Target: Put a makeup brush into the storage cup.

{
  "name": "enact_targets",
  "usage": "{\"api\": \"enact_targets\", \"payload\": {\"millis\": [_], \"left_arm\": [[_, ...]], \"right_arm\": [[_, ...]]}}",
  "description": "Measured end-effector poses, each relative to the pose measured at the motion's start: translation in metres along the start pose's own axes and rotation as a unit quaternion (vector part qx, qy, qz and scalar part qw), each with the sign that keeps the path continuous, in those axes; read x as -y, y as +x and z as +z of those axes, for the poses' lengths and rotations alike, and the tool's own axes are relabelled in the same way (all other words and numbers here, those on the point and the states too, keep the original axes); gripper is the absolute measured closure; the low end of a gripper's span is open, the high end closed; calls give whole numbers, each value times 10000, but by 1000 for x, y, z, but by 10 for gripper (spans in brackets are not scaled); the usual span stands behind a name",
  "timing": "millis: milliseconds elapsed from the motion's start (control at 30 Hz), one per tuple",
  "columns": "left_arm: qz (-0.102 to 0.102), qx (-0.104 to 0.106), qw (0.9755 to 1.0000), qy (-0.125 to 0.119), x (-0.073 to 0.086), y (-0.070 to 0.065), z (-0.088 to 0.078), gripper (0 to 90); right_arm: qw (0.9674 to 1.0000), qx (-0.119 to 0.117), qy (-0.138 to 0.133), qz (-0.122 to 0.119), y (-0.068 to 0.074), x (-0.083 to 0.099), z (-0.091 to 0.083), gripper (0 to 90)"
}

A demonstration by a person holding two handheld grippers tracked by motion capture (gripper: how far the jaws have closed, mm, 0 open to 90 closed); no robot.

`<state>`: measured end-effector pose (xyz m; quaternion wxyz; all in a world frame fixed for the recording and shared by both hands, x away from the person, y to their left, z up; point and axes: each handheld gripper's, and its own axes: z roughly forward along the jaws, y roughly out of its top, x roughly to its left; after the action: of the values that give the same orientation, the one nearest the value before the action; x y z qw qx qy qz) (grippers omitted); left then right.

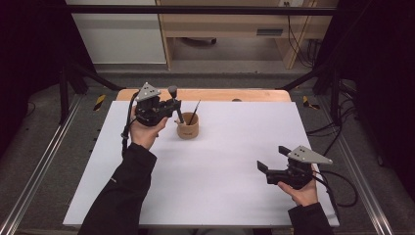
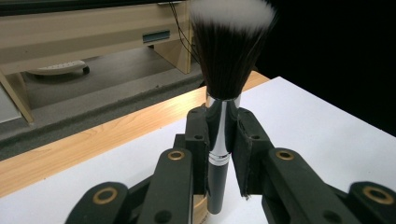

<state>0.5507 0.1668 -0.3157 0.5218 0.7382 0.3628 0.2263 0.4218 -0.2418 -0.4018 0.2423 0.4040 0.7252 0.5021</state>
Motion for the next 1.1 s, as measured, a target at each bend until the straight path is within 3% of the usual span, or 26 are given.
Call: {"api": "enact_targets", "payload": {"millis": [1100], "left_arm": [[103, -178, 9997, 151, 1, 4, 46, 770]], "right_arm": [[10000, -15, -15, -18, 0, 0, 0, 58]]}}
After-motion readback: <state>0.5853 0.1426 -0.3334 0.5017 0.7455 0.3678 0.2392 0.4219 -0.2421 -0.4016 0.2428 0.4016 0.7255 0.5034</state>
